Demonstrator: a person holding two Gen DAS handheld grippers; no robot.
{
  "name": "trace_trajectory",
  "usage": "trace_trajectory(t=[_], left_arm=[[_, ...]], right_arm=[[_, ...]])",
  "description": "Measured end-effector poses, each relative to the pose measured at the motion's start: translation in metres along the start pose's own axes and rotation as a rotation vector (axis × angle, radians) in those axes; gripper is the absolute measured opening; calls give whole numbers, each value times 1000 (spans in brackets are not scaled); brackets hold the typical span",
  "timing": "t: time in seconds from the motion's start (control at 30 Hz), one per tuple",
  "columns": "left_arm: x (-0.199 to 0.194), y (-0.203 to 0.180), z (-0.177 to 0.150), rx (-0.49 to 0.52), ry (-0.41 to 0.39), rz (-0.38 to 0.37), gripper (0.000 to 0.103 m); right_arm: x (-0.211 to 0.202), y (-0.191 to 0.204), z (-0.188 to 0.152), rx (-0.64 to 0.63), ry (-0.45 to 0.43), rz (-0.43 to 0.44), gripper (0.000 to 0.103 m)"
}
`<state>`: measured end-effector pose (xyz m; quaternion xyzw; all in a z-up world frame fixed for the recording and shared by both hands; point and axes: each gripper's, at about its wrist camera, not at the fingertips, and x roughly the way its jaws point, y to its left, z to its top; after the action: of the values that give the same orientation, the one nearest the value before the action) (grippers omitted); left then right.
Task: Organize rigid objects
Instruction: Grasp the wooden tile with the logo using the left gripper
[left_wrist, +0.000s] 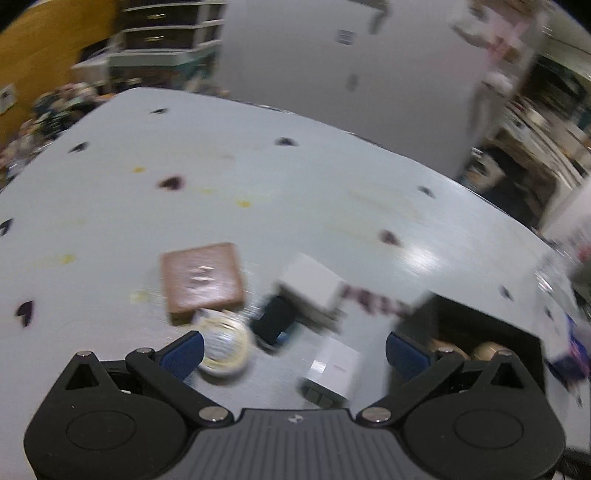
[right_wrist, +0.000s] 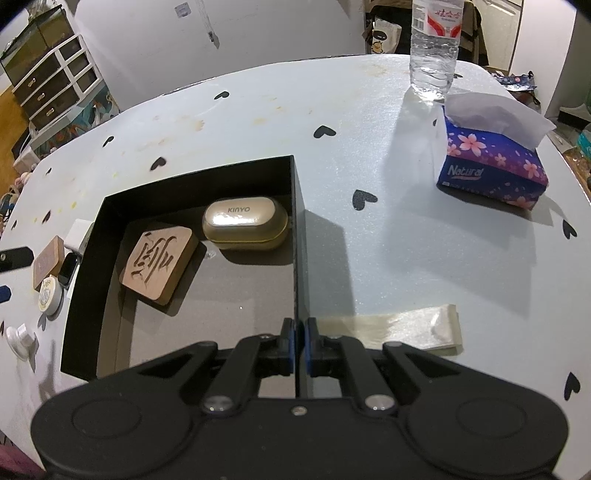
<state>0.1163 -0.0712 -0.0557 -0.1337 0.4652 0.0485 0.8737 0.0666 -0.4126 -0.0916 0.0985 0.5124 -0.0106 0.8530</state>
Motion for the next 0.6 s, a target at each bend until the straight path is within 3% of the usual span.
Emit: trace_trajectory(t=[0.3, 0.6], left_arm=[[47, 44, 31, -169, 0, 195, 103], [86, 48, 42, -183, 40, 233, 103]], right_arm=[[0, -1, 0, 9, 1, 5, 6], [0, -2, 2, -2, 10, 4, 6]])
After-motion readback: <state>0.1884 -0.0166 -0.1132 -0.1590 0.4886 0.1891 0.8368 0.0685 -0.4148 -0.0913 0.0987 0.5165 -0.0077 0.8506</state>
